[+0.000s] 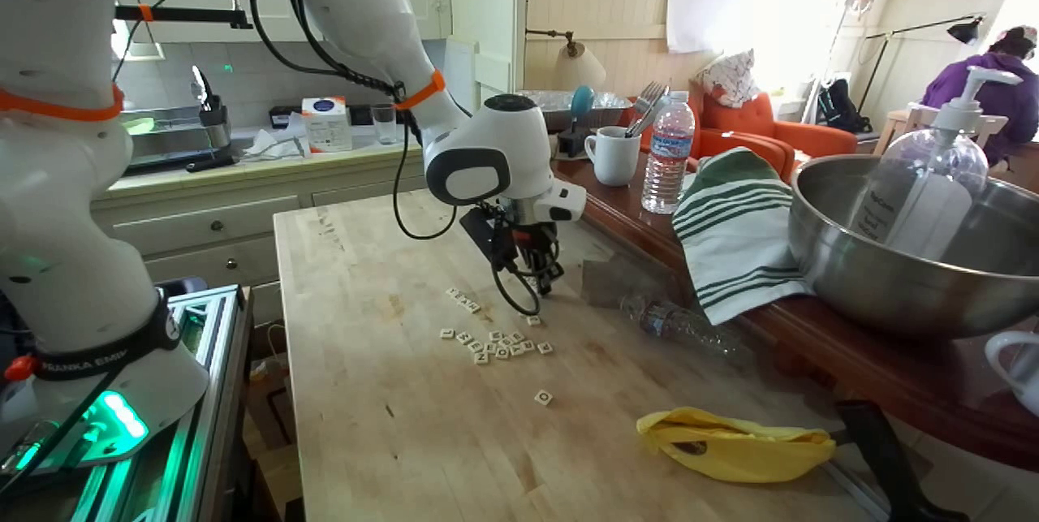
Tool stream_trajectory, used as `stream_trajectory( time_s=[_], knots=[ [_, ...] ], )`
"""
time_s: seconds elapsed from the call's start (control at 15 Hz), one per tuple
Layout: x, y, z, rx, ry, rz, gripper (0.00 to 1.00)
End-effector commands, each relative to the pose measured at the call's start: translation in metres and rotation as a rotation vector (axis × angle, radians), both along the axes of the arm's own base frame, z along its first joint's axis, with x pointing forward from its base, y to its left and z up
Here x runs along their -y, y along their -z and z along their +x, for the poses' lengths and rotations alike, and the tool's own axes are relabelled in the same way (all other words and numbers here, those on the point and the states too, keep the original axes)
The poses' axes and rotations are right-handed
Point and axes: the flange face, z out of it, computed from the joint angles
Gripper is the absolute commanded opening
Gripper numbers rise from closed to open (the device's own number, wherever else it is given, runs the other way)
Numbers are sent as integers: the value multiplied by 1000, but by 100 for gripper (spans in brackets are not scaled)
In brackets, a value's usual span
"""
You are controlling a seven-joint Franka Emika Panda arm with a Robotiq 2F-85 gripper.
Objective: Move some of the letter tiles backwards
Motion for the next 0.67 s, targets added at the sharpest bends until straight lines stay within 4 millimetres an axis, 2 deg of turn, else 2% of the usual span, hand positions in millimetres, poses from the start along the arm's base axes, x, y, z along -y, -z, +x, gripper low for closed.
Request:
stream_trajectory(
  time_s=[0.0, 0.6],
  knots=[
    [-3, 4, -2, 1, 42, 20, 0],
    [-4, 4, -1, -6, 147, 52, 0]
  ],
)
